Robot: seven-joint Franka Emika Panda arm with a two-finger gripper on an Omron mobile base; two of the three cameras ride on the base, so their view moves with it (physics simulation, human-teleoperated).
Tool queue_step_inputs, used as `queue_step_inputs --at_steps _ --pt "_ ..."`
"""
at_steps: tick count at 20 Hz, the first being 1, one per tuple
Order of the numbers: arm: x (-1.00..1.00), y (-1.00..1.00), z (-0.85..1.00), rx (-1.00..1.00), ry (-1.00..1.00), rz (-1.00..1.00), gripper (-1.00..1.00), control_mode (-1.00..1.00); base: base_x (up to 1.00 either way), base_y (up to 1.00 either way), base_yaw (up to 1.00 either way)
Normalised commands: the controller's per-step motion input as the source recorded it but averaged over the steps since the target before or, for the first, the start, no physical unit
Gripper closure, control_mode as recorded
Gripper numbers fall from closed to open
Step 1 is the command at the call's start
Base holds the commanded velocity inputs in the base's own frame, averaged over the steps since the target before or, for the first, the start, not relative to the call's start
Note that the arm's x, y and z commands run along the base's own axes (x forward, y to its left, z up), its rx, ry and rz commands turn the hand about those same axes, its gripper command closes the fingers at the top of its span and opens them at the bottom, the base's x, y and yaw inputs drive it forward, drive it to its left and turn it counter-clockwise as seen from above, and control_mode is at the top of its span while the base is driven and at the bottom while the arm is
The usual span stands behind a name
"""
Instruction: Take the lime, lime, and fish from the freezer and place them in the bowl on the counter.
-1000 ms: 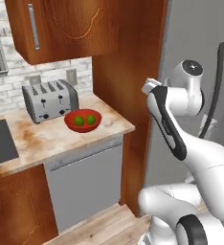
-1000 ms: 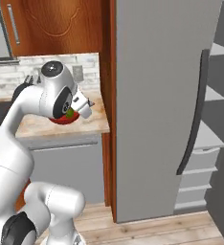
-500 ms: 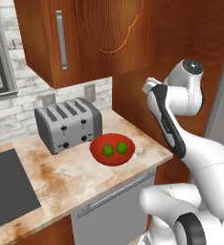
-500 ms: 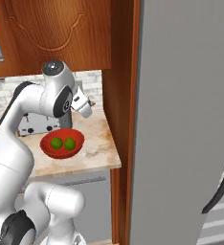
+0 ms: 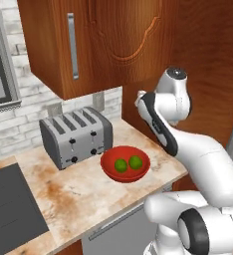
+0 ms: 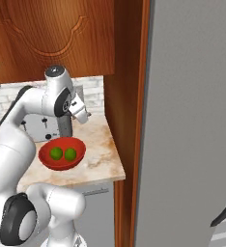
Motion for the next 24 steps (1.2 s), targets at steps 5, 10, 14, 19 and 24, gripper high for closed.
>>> queue_step_inputs --at_steps 5,10,14,19,24 --pt "0.21 0.69 -1.0 0.04 0.34 0.0 1.0 -1.0 0.0 0.0 0.0" --pt "0.41 0.35 -1.0 0.13 0.27 0.0 1.0 -1.0 0.0 0.0 0.0" --pt "0.31 0.04 -0.99 0.0 0.19 0.0 1.0 -1.0 0.0 0.0 0.0" --pt "0.13 0.14 -0.64 0.0 0.09 0.0 1.0 -1.0 0.0 0.0 0.0" --pt "0.26 0.32 -0.1 0.0 0.01 0.0 1.0 -1.0 0.0 0.0 0.0"
